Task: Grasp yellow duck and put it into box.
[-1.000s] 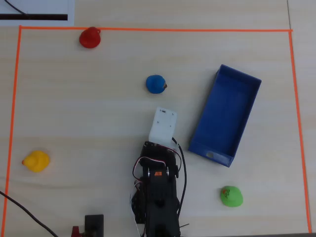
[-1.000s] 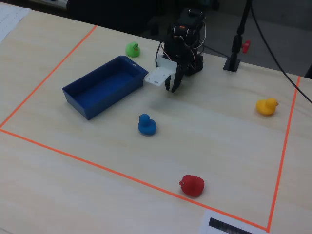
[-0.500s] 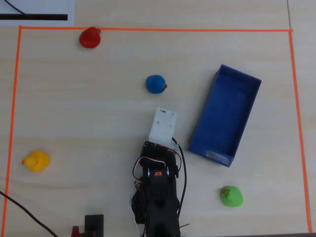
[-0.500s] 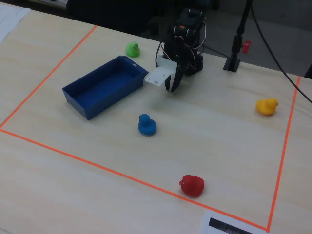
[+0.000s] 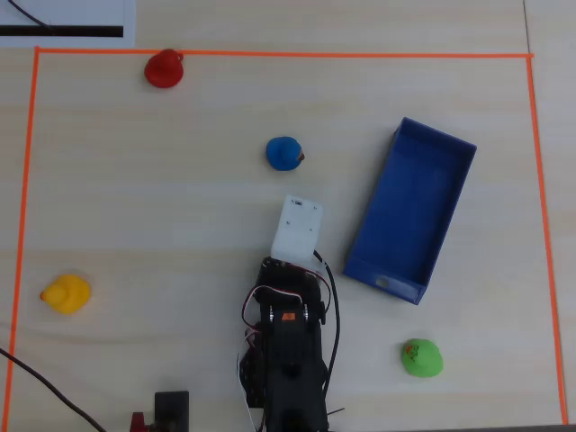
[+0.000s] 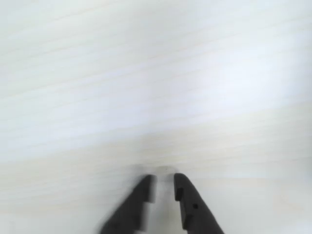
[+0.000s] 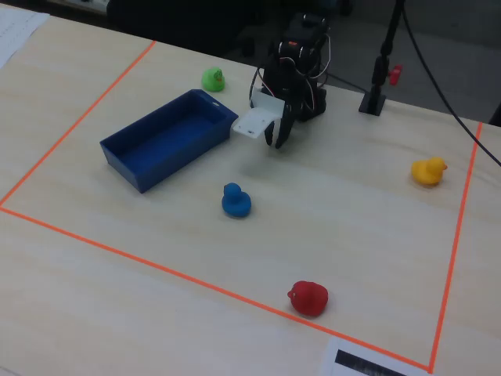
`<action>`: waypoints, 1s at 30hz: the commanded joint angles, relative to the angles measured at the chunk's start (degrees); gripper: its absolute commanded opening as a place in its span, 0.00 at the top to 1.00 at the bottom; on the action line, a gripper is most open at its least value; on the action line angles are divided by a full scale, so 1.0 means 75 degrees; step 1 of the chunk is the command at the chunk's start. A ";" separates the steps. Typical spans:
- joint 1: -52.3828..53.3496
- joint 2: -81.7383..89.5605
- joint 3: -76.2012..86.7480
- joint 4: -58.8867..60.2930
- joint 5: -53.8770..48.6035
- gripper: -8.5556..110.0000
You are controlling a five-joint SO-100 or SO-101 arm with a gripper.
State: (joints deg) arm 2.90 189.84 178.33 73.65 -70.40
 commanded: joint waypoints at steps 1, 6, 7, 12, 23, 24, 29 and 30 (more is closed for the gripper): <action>-0.0035 -0.0375 -0.0246 -0.0176 -0.0223 0.71; -0.0211 -0.4336 -0.3844 -0.0223 0.0223 0.58; -0.0270 -0.5039 -0.4758 0.0047 0.0281 0.53; -0.0902 -0.7957 -0.8977 0.2438 0.0305 0.44; -0.4488 -1.0289 -1.0605 0.3598 0.1863 0.42; -0.4910 -1.0406 -1.0582 0.3598 0.2062 0.42; -0.6762 -1.1145 -1.1039 0.3598 0.3352 0.42; -0.7055 -1.1273 -1.1203 0.3598 0.3563 0.42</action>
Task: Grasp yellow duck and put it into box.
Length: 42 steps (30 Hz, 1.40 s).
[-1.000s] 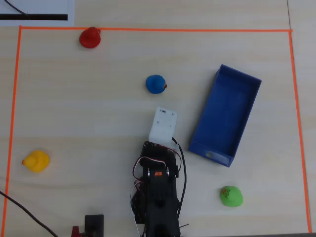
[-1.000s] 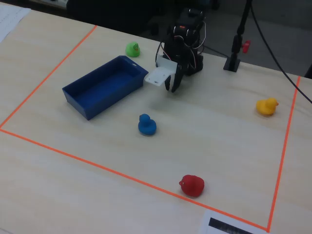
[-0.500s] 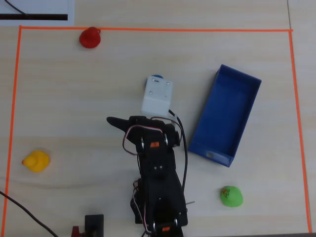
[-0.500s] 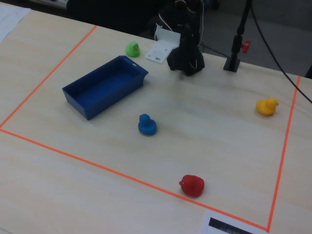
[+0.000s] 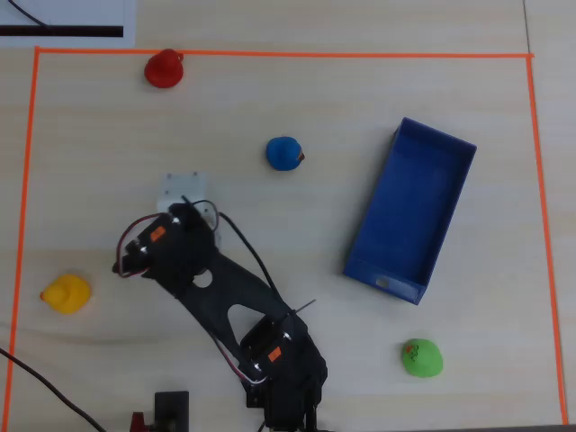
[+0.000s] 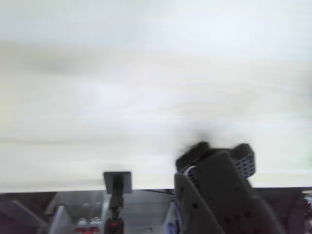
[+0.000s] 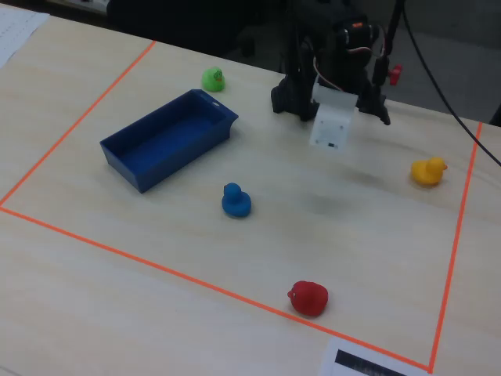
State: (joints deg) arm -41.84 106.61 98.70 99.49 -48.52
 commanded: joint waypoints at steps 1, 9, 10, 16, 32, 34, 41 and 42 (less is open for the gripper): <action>-0.1359 -0.0270 -0.0750 0.0152 0.0809 0.42; -0.2309 -0.1242 -0.1605 -0.0012 0.1312 0.41; -0.2379 -0.1371 -0.1594 -0.0117 0.1312 0.41; -0.2719 -0.2379 -0.2133 -0.0516 0.1605 0.41; -0.3047 -0.4055 -0.4242 -0.1113 0.3539 0.40; -0.3105 -0.4090 -0.4137 -0.1277 0.3691 0.40; -0.3375 -0.4336 -0.3809 -0.1770 0.4172 0.40; -0.3387 -0.4383 -0.3762 -0.1840 0.4219 0.40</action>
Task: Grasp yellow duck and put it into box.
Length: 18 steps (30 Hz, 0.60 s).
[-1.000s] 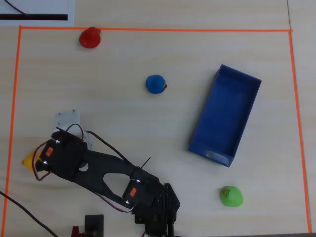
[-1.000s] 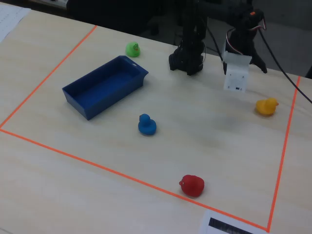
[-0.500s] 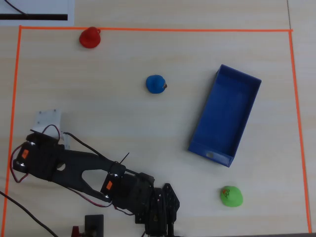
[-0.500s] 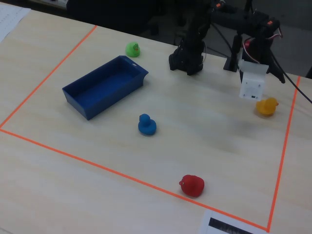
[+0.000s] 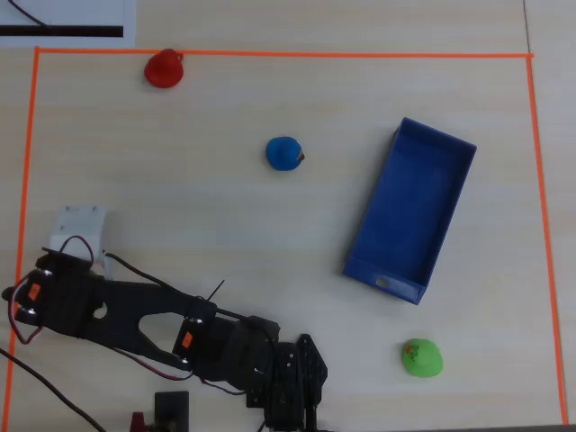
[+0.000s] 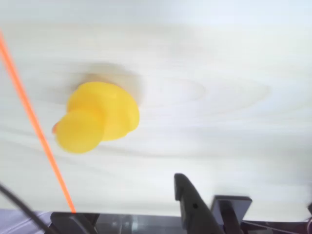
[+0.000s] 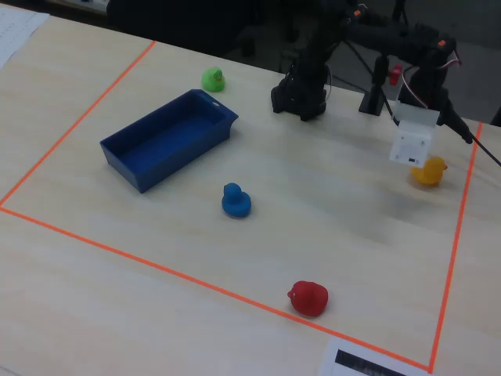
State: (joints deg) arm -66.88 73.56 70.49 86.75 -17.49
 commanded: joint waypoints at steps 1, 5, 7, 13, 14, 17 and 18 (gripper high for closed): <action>-0.0070 -0.0012 0.0047 -0.0223 0.0129 0.40; -0.0070 -0.0129 0.0152 -0.0492 0.0234 0.40; -0.0023 -0.0164 0.0199 -0.0609 0.0234 0.40; 0.0012 -0.0164 0.0844 -0.1184 0.0246 0.40; 0.0012 -0.0164 0.0961 -0.1266 0.0246 0.40; 0.0012 -0.0129 0.1266 -0.1500 0.0152 0.40; 0.0023 -0.0117 0.1301 -0.1547 0.0129 0.40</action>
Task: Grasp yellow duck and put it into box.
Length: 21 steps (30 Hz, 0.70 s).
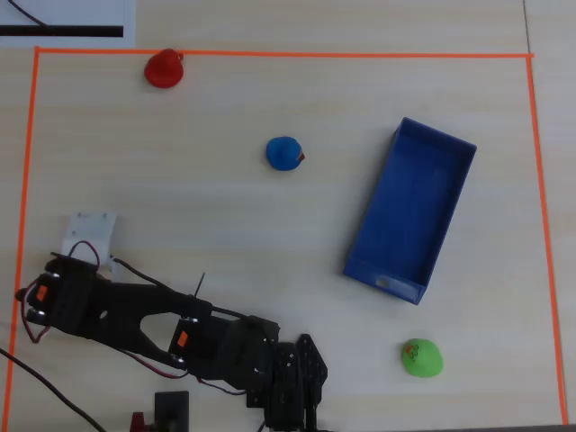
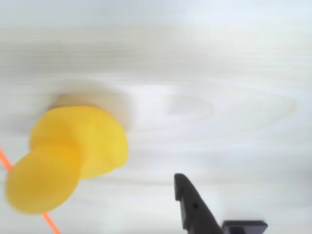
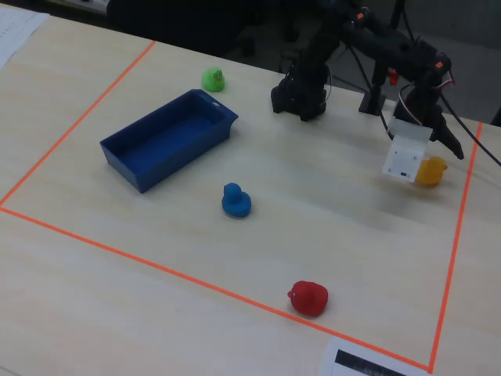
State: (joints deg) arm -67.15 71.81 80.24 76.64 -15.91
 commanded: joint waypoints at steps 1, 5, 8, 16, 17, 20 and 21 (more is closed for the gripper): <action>0.0070 0.0129 0.0000 -0.0211 -0.0082 0.40; 0.0035 0.0176 -0.0023 -0.0223 -0.0070 0.40; 0.0000 0.0176 -0.0023 -0.0293 0.0023 0.40; -0.0082 0.0176 0.0176 -0.0621 0.0398 0.40; -0.0105 0.0176 0.0187 -0.0656 0.0445 0.40; -0.0188 0.0176 0.0305 -0.0820 0.0551 0.40; -0.0234 0.0176 0.0363 -0.0855 0.0551 0.40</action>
State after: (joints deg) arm -68.03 71.81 82.88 71.72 -12.04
